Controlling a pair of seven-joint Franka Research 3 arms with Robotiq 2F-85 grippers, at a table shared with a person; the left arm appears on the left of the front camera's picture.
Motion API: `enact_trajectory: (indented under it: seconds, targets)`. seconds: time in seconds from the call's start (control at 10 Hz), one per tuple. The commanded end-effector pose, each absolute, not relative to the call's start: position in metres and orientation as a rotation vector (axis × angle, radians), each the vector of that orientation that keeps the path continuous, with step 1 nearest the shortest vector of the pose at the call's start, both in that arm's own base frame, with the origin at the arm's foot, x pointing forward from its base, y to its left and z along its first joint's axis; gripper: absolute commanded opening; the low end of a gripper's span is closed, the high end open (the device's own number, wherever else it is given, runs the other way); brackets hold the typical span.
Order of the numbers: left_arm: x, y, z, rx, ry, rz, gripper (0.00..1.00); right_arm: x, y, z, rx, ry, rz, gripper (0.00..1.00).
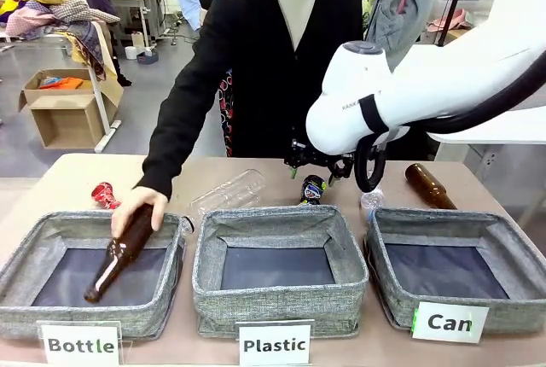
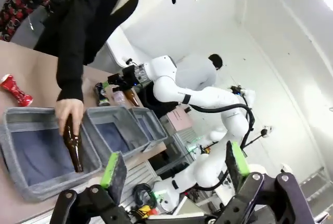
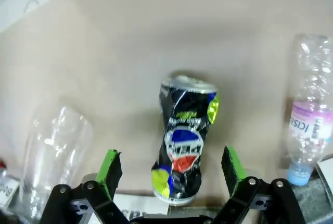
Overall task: Sort the can waste into the basket.
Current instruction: Pick up the can waste from the table and place it in the right Fabric basket.
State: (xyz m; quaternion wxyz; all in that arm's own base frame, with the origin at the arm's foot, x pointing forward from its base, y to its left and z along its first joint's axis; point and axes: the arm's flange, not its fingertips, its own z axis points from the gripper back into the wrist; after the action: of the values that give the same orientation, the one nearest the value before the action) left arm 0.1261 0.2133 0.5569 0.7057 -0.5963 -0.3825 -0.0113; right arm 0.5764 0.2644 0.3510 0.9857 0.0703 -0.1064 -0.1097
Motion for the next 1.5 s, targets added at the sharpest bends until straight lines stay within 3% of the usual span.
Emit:
enact_trajectory:
  seconds: [0.0, 0.8, 0.9, 1.0, 1.1, 1.2, 1.4]
  targets:
    - [0.127, 0.219, 0.545, -1.314, -0.854, -0.045, 1.00, 0.592, 0.284, 0.339, 0.067, -0.229, -0.289, 1.00]
    - [0.160, 0.216, 0.535, -1.348, -0.748, -0.082, 1.00, 0.604, 0.281, 0.306, -0.002, -0.176, -0.365, 1.00]
    - [0.165, 0.213, 0.531, -1.356, -0.724, -0.084, 1.00, 0.603, 0.280, 0.305, -0.006, -0.166, -0.362, 0.92]
    - [0.170, 0.211, 0.527, -1.349, -0.701, -0.078, 1.00, 0.602, 0.278, 0.304, -0.019, -0.153, -0.350, 0.40]
    - [0.179, 0.208, 0.522, -1.353, -0.673, -0.081, 1.00, 0.602, 0.278, 0.303, -0.020, -0.147, -0.350, 0.33]
    - [0.189, 0.204, 0.519, -1.337, -0.660, -0.081, 1.00, 0.602, 0.278, 0.304, -0.019, -0.147, -0.351, 0.00]
    - [0.229, 0.178, 0.500, -1.386, -0.527, -0.090, 1.00, 0.600, 0.278, 0.305, -0.012, -0.150, -0.354, 0.00]
